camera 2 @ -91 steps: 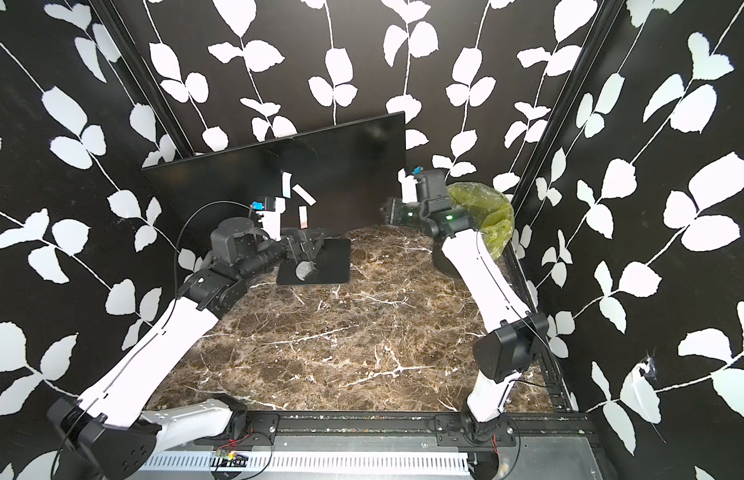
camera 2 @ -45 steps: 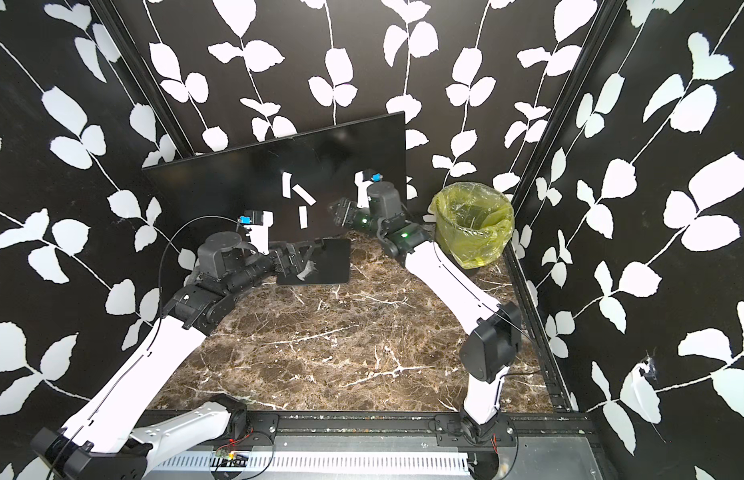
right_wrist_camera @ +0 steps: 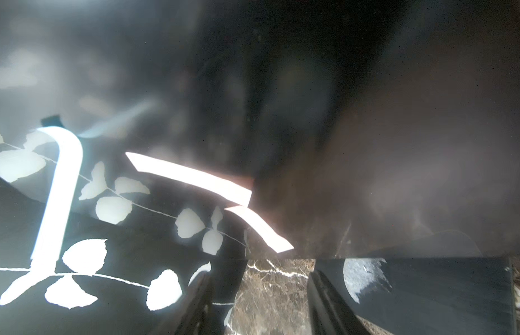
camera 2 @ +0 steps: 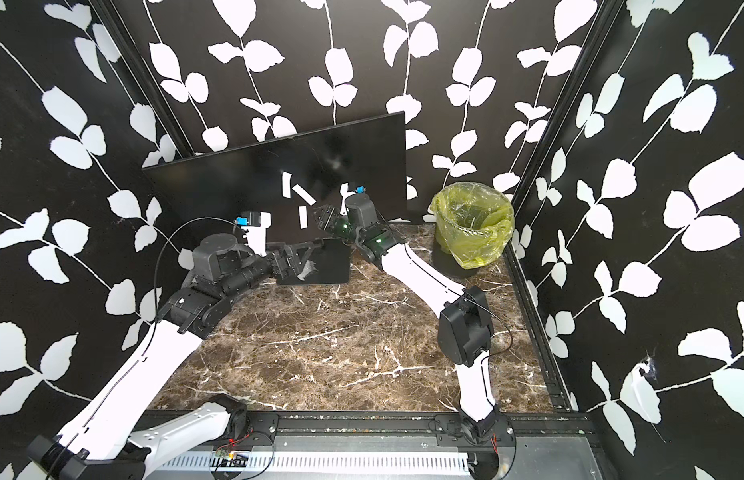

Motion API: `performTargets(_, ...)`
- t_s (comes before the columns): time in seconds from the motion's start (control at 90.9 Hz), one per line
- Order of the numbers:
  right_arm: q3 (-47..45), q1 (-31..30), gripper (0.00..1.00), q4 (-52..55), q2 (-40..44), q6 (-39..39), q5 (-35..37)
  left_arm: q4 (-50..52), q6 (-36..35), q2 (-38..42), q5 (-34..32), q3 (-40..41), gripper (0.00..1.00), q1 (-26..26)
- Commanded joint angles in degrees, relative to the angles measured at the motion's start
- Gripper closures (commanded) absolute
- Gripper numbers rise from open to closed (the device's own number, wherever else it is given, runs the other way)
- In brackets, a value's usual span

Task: Remove the sticky note from the monitor
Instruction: Tear off the sticky note from the monitor.

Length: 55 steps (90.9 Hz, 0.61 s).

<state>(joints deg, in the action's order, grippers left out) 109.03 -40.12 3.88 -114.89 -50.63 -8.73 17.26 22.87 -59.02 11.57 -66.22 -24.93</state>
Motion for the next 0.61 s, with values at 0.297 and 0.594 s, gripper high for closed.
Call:
performTargets(0.297,1.7,-1.4,0.43,-11.9,-2.9,-3.2,3.7,1.0,-0.3,1.5,1.5,1.0,0.01,0.5)
performTargets(0.594,5.1,-1.4,0.42,-11.8,-5.7,-4.8,4.1,1.5,-0.1,1.6,1.5,0.8,0.01,0.4)
